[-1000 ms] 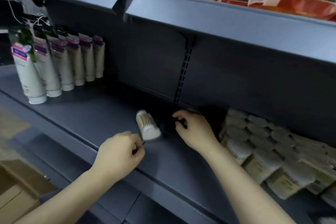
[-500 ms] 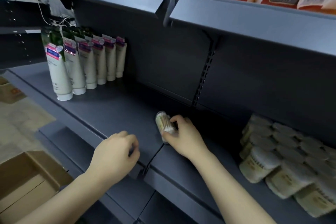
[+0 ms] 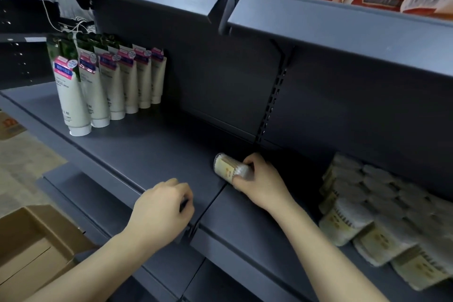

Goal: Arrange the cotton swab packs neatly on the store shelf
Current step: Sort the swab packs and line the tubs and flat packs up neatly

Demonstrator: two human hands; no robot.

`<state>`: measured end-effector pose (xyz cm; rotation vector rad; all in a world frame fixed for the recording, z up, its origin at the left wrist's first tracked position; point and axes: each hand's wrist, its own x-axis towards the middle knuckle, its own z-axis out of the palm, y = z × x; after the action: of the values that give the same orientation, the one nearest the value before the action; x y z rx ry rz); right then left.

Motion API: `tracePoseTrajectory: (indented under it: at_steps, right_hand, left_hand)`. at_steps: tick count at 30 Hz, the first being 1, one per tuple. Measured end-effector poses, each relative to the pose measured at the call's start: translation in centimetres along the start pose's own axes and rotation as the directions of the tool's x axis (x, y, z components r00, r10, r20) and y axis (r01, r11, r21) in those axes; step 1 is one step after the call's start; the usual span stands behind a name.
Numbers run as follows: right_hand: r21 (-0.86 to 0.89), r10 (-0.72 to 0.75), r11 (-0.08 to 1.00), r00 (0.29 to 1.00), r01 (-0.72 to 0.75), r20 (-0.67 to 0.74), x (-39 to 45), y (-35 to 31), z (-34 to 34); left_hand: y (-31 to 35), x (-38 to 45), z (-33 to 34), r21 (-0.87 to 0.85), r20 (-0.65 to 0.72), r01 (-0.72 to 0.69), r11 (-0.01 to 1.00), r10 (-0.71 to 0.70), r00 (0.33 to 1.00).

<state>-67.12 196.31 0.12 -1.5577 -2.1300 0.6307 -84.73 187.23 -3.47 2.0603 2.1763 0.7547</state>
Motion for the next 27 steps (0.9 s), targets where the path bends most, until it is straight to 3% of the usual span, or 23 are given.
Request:
tracePoseTrajectory:
  at_steps: [12, 20, 27]
  right_hand:
    - [0.004, -0.021, 1.0, 0.983, 0.022, -0.18, -1.3, 1.4, -6.9]
    - [0.138, 0.026, 0.99, 0.991, -0.007, -0.135, -3.6, 3.3, -10.2]
    - [0.068, 0.068, 0.996, 0.99, -0.06, -0.127, -4.8, 4.6, -11.8]
  left_hand:
    - [4.1, 1.2, 1.9, -0.133, 0.035, -0.095, 0.987, 0.1, 0.994]
    - [9.0, 2.0, 3.0, -0.275, 0.107, -0.173, 0.946, 0.209, 0.972]
    - [12.5, 1.8, 3.6, -0.363, 0.183, -0.204, 0.909, 0.284, 0.941]
